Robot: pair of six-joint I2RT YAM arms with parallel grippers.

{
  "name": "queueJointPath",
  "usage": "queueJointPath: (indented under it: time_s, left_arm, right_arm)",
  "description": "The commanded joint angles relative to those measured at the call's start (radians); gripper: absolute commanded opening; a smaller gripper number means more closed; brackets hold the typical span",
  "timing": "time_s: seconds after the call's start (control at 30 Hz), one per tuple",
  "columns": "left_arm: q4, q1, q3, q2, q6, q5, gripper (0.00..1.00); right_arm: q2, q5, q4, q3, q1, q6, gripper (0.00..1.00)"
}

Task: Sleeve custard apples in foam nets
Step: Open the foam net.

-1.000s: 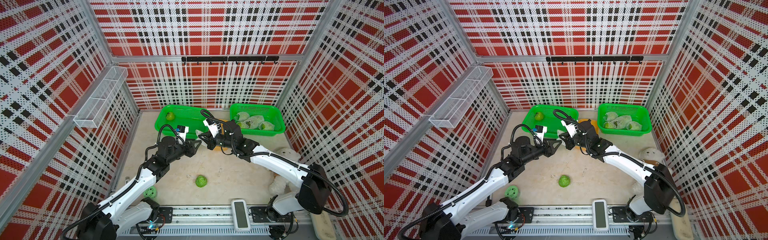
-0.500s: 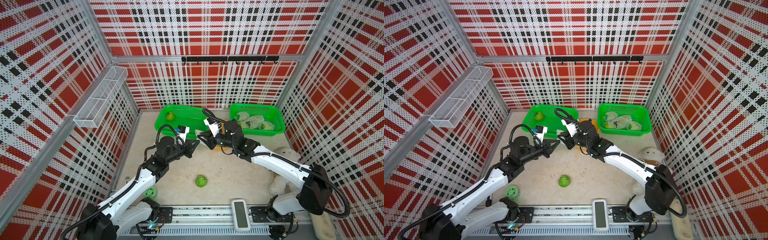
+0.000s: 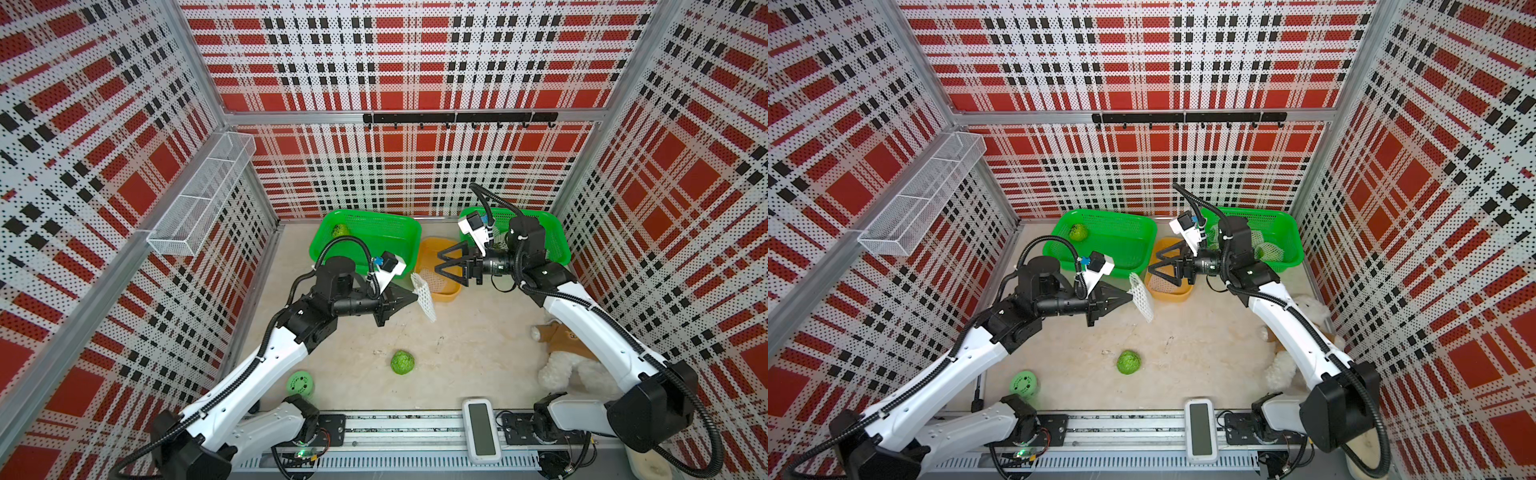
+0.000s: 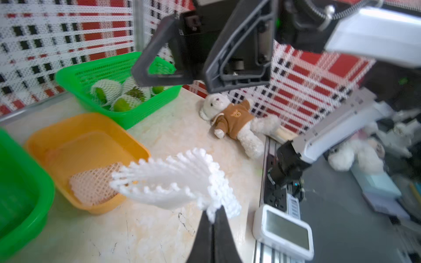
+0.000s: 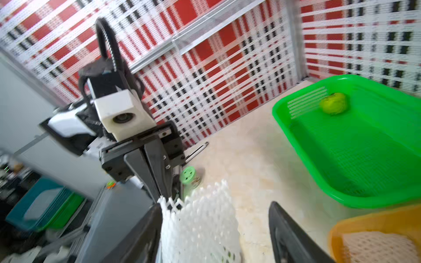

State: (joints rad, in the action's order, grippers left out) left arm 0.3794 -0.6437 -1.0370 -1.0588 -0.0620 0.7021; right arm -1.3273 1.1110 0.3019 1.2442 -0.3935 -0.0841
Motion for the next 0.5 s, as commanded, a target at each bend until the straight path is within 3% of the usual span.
queueJointPath:
  time_s: [0.0,0.1,0.23,0.47]
  left_arm:
    - [0.302,-0.046,-0.063,-0.005,-0.264,0.038,0.00]
    - [0.404,-0.060,-0.095,0.004,-0.392,0.105,0.00]
    - [0.472,-0.065,-0.125,0.022,-0.470,0.111,0.00]
    - [0.501,-0.064,-0.146,0.041,-0.515,0.152,0.00]
  right_arm:
    - [0.026,0.190,0.287,0.050,-0.008,0.241,0.75]
    - [0.049,0.221,0.301,0.026,-0.008,0.264,0.77]
    - [0.057,0.312,0.254,-0.022,-0.027,0.240,0.82]
    - [0.010,0.252,0.372,-0.004,-0.114,0.364,0.84]
